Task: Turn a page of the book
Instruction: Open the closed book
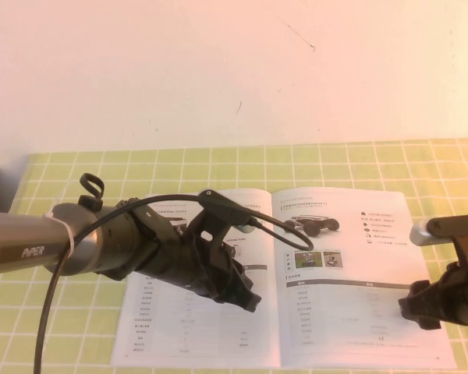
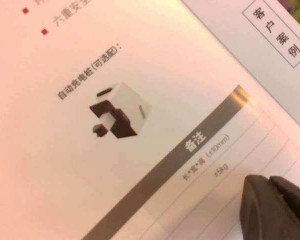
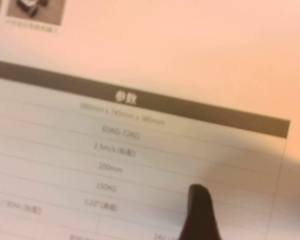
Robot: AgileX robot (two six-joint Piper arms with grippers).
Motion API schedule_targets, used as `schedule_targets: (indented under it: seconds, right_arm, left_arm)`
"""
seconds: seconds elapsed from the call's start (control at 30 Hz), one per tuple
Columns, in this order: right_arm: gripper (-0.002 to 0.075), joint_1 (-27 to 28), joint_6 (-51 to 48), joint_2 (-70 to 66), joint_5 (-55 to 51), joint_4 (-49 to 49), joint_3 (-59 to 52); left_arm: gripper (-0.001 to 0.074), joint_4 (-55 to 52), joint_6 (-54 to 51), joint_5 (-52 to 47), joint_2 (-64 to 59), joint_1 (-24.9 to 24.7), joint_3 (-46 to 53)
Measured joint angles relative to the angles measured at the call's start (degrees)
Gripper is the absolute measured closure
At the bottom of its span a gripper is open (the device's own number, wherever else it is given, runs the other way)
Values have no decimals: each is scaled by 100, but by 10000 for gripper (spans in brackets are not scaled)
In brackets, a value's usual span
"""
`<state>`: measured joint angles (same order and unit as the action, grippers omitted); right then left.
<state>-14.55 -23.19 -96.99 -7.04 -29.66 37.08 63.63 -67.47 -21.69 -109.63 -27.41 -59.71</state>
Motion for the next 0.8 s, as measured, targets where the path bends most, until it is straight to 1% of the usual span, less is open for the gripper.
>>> schedule_targets:
  seconds: [0.3, 0.8]
  right_arm:
    - [265, -170, -15, -46, 173, 0, 10]
    - [265, -170, -28, -110, 173, -111, 43]
  left_arm:
    - [738, 0, -38, 0, 0, 0, 0]
    - [738, 0, -35, 0, 0, 0, 0]
